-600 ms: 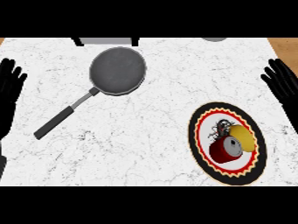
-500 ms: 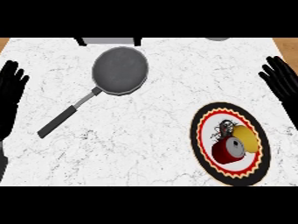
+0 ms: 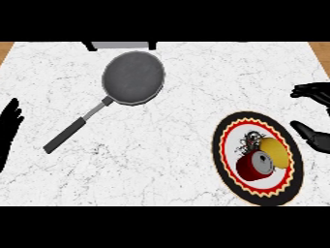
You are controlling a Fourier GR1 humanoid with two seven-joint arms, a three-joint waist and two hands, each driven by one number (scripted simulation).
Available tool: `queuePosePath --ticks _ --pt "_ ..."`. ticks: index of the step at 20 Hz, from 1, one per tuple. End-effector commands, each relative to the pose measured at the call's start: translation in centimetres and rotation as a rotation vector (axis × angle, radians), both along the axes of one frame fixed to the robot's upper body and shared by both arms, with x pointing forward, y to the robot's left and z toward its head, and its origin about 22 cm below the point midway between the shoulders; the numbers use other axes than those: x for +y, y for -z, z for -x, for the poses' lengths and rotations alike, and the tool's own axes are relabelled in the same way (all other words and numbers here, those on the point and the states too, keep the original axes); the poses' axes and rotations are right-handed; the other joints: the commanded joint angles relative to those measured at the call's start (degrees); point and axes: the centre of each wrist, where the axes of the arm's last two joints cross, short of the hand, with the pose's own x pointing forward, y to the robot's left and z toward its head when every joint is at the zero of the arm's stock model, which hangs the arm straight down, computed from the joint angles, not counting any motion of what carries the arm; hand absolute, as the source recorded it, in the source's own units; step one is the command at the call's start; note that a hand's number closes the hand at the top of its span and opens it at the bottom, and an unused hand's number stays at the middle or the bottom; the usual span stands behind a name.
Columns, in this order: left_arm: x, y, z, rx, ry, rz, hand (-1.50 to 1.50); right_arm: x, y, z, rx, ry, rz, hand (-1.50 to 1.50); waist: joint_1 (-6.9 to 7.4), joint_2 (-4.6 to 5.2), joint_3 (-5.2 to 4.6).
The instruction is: Pick the lemon from the plate and place it in the pan
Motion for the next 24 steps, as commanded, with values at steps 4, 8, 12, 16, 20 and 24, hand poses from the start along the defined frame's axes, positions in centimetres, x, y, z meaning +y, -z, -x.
queuePosePath --ticks 4,8,12,16,20,24 --pt "-2.3 0.7 -0.9 0.098 0.001 -0.042 0.00 -7.8 7.0 3.2 -0.122 -0.038 -0.131 -1.50 1.23 -0.14 0.14" --pt "-1.0 -0.6 -1.5 0.083 0.006 -0.053 0.00 -7.6 4.4 1.5 -0.160 -0.105 0.077 -1.50 1.81 -0.36 0.00" --pt "-0.3 1.9 -0.3 0.093 -0.013 -0.057 0.00 -9.1 -0.1 2.6 -0.123 -0.104 0.343 -1.50 1.06 -0.54 -0.15" --pt "-1.0 0.9 -0.9 0.104 -0.025 -0.046 0.00 -8.3 -4.5 2.2 -0.072 -0.123 0.672 -1.50 1.08 -0.76 -0.19" --pt "-1.0 -0.1 -1.5 0.104 -0.003 -0.055 0.00 -5.5 -6.6 1.6 -0.011 -0.156 0.938 -1.50 1.90 -0.55 -0.20" --pt "0.0 0.8 -0.9 0.103 -0.012 -0.057 0.00 -2.3 -6.6 2.3 0.027 -0.180 1.134 -1.50 1.72 -0.55 -0.19"
